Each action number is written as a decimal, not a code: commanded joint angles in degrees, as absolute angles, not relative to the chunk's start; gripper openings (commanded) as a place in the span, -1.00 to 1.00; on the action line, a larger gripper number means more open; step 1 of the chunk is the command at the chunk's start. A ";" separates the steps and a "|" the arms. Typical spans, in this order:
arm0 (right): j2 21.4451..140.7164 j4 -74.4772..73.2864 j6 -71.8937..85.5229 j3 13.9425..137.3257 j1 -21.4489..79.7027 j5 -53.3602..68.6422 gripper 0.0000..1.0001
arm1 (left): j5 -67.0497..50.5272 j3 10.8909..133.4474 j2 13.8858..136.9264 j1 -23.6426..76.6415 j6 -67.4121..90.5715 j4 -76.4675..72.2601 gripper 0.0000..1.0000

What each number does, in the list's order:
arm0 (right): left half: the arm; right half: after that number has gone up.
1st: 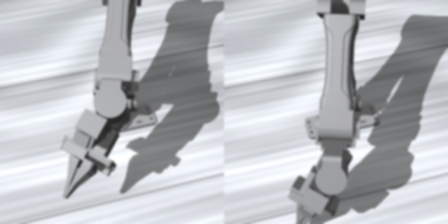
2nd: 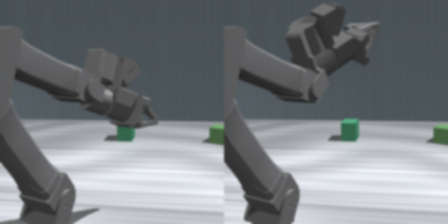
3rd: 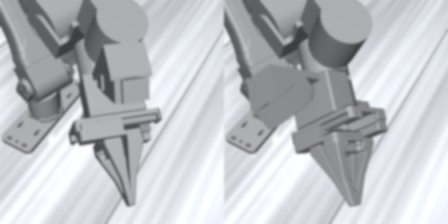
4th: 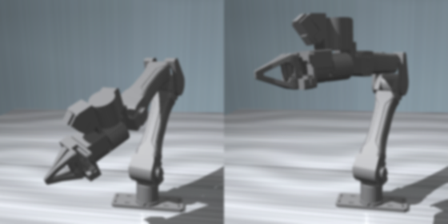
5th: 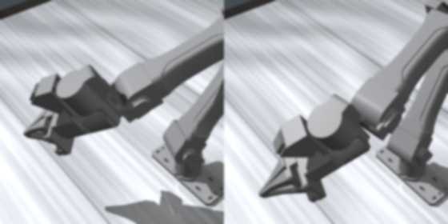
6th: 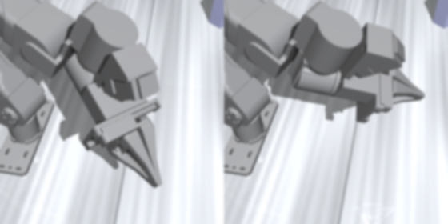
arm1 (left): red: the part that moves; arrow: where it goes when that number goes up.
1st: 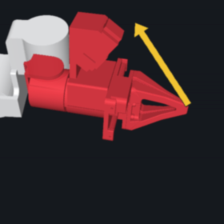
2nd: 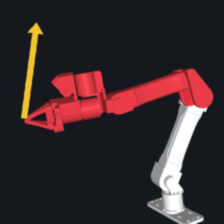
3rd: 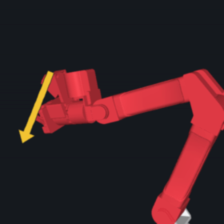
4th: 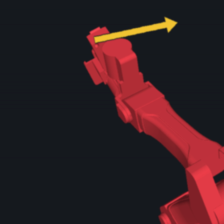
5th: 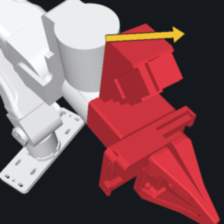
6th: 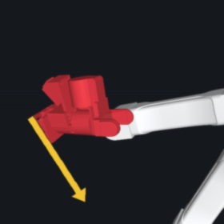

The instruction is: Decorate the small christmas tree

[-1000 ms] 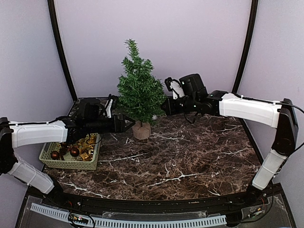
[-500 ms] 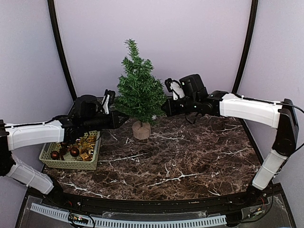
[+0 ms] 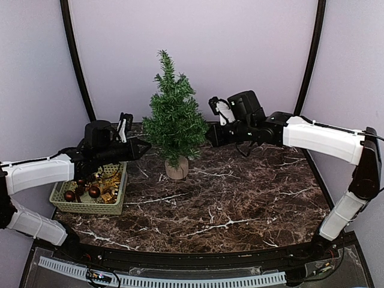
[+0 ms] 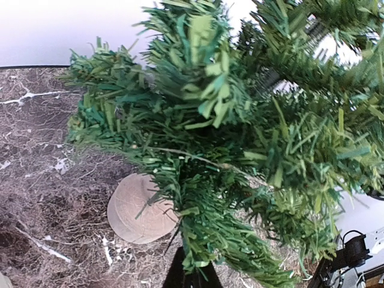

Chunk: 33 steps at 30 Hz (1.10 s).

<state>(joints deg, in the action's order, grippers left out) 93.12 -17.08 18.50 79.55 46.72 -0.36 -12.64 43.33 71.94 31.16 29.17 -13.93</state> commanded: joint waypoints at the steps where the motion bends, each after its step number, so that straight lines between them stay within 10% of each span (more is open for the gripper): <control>1: 91.68 -18.03 17.76 82.07 49.16 -2.23 -1.00 | -18.11 42.59 70.07 26.91 28.52 -17.45 -1.00; 33: 96.54 -32.42 12.12 98.78 55.73 -20.09 -1.00 | -22.89 47.43 74.97 21.64 21.54 -13.95 -1.00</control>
<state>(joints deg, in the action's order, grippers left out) 94.30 -31.27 13.89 95.68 55.77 -15.92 -22.33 45.74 75.22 22.22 22.70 -13.58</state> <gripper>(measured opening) 0.005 0.016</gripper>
